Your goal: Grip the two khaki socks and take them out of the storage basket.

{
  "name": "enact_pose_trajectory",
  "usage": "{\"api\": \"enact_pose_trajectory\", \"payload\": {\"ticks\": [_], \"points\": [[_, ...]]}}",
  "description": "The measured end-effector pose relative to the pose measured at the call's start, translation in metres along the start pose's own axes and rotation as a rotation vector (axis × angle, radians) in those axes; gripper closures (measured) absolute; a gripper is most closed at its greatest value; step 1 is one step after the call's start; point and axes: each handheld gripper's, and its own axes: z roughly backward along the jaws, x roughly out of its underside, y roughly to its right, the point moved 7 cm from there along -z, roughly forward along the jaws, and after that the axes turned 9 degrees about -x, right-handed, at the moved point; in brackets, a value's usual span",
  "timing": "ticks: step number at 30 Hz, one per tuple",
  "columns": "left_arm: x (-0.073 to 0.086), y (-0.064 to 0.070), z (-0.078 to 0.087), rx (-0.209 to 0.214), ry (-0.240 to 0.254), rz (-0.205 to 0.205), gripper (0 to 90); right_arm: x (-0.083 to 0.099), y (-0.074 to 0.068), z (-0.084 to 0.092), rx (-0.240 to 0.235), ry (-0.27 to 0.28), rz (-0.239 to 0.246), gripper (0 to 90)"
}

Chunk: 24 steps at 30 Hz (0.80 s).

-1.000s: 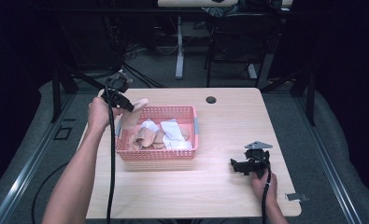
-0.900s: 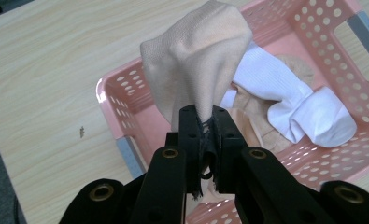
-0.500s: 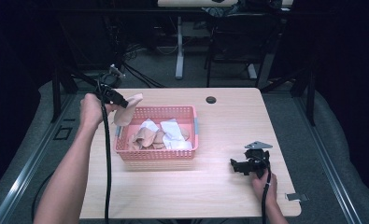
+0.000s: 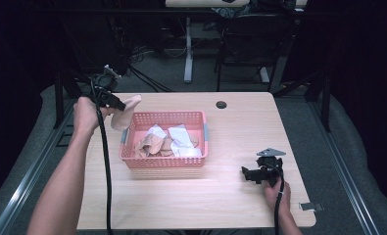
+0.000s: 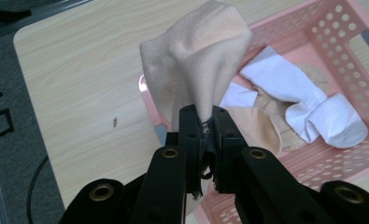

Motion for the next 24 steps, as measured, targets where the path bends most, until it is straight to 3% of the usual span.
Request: {"api": "enact_pose_trajectory", "payload": {"ticks": [7, 15, 24], "points": [[0.011, -0.017, 0.002, -0.022, -0.011, 0.032, 84.5, 0.0, 0.0, 0.0, 0.0, 0.0, 0.0, 0.0], [0.02, -0.028, 0.001, -0.036, -0.024, 0.052, 84.4, 0.0, 0.0, 0.0, 0.0, 0.0, -0.001, 0.0], [0.04, -0.051, -0.006, -0.062, -0.06, 0.121, 84.4, 0.0, 0.0, 0.0, 0.0, 0.0, 0.0, 0.0]]}}
